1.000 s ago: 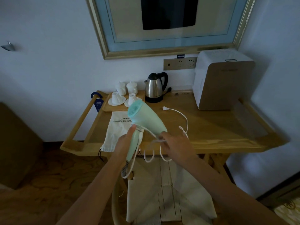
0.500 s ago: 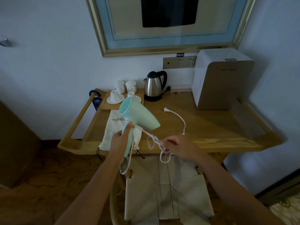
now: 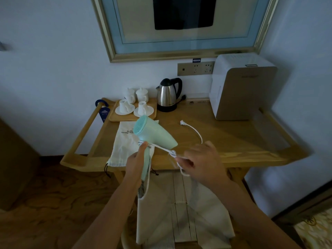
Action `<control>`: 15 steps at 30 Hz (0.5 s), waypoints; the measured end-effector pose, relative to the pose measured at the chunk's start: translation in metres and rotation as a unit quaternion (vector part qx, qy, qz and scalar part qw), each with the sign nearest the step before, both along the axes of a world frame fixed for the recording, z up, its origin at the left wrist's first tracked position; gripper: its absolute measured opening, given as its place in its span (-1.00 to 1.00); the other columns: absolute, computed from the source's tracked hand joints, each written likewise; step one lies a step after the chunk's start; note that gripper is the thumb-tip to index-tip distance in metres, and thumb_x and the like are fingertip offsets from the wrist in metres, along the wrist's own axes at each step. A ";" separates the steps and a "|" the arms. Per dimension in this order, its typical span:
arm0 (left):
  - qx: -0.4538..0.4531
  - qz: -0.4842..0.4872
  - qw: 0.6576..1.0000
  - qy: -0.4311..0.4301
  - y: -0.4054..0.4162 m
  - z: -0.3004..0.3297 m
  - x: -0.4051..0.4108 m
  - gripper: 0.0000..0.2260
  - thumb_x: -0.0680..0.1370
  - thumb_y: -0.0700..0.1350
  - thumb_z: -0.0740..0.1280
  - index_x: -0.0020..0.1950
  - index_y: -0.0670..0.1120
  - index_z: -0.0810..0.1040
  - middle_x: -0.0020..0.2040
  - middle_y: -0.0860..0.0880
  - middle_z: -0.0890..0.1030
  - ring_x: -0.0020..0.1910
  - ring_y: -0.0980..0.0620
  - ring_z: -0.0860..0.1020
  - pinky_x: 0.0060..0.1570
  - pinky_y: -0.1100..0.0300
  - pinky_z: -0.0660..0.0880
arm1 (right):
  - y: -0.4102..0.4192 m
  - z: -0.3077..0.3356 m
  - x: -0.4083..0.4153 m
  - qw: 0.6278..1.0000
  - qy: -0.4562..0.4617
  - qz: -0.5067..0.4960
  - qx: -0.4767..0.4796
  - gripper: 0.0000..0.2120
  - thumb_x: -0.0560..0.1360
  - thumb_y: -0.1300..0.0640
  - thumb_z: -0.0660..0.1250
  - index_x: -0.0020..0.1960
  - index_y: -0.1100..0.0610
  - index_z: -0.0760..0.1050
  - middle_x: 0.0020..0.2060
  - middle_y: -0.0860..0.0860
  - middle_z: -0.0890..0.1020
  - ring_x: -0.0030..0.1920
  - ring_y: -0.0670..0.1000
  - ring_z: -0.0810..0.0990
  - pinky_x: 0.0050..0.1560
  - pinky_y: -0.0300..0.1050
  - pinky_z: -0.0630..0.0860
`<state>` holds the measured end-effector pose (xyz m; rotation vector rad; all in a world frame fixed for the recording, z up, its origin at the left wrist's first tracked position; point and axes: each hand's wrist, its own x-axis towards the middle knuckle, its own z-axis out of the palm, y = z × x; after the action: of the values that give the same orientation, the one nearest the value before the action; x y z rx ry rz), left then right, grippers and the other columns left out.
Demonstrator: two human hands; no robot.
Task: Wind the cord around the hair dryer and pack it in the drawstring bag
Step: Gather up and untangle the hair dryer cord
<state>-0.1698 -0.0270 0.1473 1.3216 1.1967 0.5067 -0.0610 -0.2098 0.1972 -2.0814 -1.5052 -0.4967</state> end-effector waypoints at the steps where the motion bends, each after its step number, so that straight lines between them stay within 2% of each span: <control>1: -0.005 0.002 1.000 -0.020 -0.001 -0.002 0.001 -0.54 0.40 0.35 0.25 -0.30 -0.05 0.51 -0.39 -0.02 0.55 -0.40 0.04 0.51 -0.38 0.18 0.45 | 0.000 0.001 -0.005 0.999 -0.051 -0.007 0.016 -0.62 0.51 -0.06 0.24 -0.43 0.05 0.38 -0.53 -0.09 0.40 -0.47 -0.09 0.34 -0.23 -0.18 0.21; 4: -0.070 0.039 0.988 -0.131 0.001 0.004 0.008 -0.65 0.46 0.28 0.23 -0.25 0.00 0.44 -0.30 0.00 0.51 -0.36 0.06 0.50 -0.33 0.17 0.47 | -0.004 -0.007 -0.006 0.994 -0.074 -0.045 0.069 -0.64 0.56 -0.01 0.17 -0.33 0.08 0.53 -0.44 -0.05 0.56 -0.42 -0.06 0.47 -0.21 -0.17 0.30; 8: -0.097 0.071 0.974 -0.191 0.035 0.025 0.001 -0.62 0.51 0.28 0.08 -0.28 0.01 0.36 -0.46 0.03 0.46 -0.46 0.06 0.40 -0.44 0.18 0.33 | -0.037 -0.037 0.011 0.994 -0.066 -0.082 0.032 -0.75 0.48 0.04 0.29 -0.34 0.08 0.54 -0.45 -0.04 0.57 -0.41 -0.03 0.51 -0.25 -0.12 0.41; 10: -0.086 0.081 0.975 -0.189 0.053 0.034 -0.007 -0.62 0.51 0.27 0.06 -0.29 0.01 0.34 -0.46 0.02 0.45 -0.55 0.08 0.42 -0.44 0.18 0.32 | -0.052 -0.052 0.021 0.993 0.004 -0.111 -0.033 -0.71 0.48 -0.01 0.23 -0.33 0.06 0.56 -0.43 -0.04 0.59 -0.41 -0.01 0.54 -0.29 -0.14 0.38; 12: -0.068 0.077 0.977 -0.185 0.063 0.039 -0.013 -0.63 0.50 0.27 0.05 -0.29 0.01 0.33 -0.45 -0.01 0.44 -0.66 0.13 0.42 -0.43 0.17 0.31 | -0.056 -0.064 0.027 0.973 0.124 -0.189 -0.054 -0.72 0.49 -0.03 0.26 -0.34 0.05 0.53 -0.46 -0.05 0.54 -0.47 -0.07 0.48 -0.42 -0.25 0.28; 13: -0.063 0.068 0.979 -0.182 0.064 0.040 -0.014 -0.62 0.50 0.27 0.05 -0.29 0.01 0.33 -0.45 -0.02 0.43 -0.67 0.14 0.41 -0.45 0.18 0.32 | -0.054 -0.068 0.028 0.955 0.179 -0.232 -0.042 -0.72 0.49 -0.02 0.29 -0.36 0.05 0.51 -0.49 -0.08 0.49 -0.50 -0.13 0.43 -0.48 -0.30 0.23; 14: -0.064 0.058 0.980 -0.180 0.064 0.040 -0.014 -0.61 0.50 0.29 0.04 -0.29 0.00 0.33 -0.44 -0.02 0.43 -0.66 0.14 0.41 -0.47 0.21 0.34 | -0.050 -0.070 0.028 0.934 0.243 -0.261 0.004 -0.72 0.48 0.01 0.32 -0.38 0.06 0.50 -0.52 -0.11 0.47 -0.53 -0.17 0.41 -0.52 -0.36 0.21; 15: -0.066 0.051 0.980 -0.180 0.063 0.039 -0.014 -0.60 0.50 0.30 0.05 -0.28 0.00 0.33 -0.42 -0.01 0.42 -0.63 0.13 0.42 -0.50 0.25 0.35 | -0.047 -0.070 0.031 0.909 0.304 -0.275 0.075 -0.74 0.47 0.06 0.34 -0.37 0.09 0.53 -0.54 -0.14 0.48 -0.54 -0.16 0.43 -0.52 -0.40 0.27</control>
<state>-0.1834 0.0362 0.1867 1.0070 0.9800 0.6948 -0.0299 -0.2566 0.1270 -2.2314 -0.5064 -0.1159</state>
